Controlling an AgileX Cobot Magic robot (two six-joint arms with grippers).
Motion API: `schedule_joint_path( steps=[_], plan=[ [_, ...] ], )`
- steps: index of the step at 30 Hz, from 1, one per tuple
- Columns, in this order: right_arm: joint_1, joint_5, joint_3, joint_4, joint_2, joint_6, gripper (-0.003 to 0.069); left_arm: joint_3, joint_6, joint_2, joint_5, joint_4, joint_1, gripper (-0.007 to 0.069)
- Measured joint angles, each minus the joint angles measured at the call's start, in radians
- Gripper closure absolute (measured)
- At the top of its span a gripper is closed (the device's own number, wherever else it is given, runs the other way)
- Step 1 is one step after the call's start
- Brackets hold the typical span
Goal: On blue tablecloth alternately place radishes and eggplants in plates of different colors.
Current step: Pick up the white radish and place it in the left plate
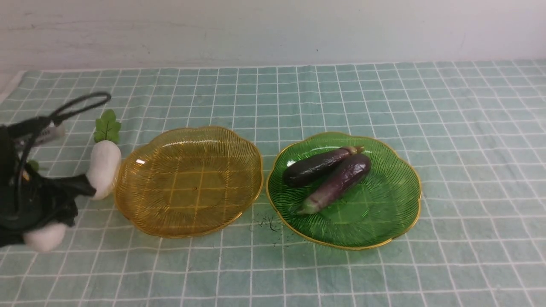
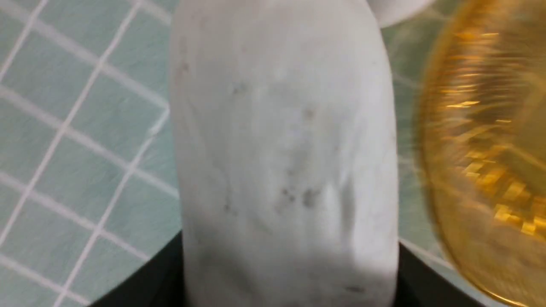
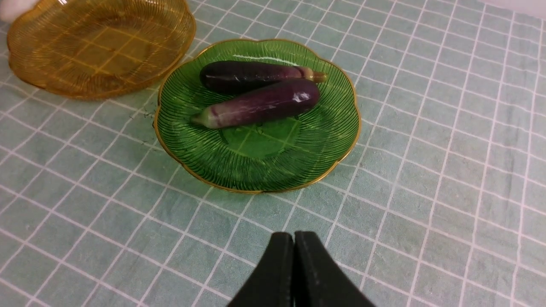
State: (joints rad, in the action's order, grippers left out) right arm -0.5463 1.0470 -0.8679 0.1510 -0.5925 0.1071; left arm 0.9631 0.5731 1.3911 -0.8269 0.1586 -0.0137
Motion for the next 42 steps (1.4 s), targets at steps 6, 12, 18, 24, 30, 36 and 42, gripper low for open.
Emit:
schedule_joint_path(
  steps=[6, 12, 18, 24, 30, 36, 42],
  plan=[
    [0.0, -0.005, 0.001, 0.0, -0.05, 0.0, 0.0674, 0.151, -0.412, 0.113, -0.004, -0.396, -0.022, 0.0216],
    [0.0, -0.009, 0.01, -0.002, -0.059, 0.0, 0.0674, 0.217, -0.543, 0.278, 0.03, -0.467, -0.08, 0.0209],
    [0.0, -0.011, 0.01, -0.004, -0.059, 0.0, 0.0674, 0.295, -0.573, 0.403, 0.028, -0.474, -0.091, 0.0083],
    [0.0, -0.013, 0.01, -0.016, -0.059, 0.0, 0.0674, 0.371, -0.573, 0.445, -0.003, -0.426, -0.091, -0.0045],
    [0.0, -0.013, 0.01, -0.019, -0.059, 0.0, 0.0674, 0.471, -0.525, 0.445, -0.026, -0.289, -0.041, -0.0037],
    [0.0, -0.013, 0.01, -0.023, -0.059, 0.001, 0.0674, 0.495, -0.403, 0.464, 0.005, -0.219, 0.089, -0.0019],
    [0.0, -0.014, 0.01, -0.023, -0.059, 0.001, 0.0674, 0.494, -0.396, 0.534, 0.079, -0.255, 0.151, -0.0019]
  ],
)
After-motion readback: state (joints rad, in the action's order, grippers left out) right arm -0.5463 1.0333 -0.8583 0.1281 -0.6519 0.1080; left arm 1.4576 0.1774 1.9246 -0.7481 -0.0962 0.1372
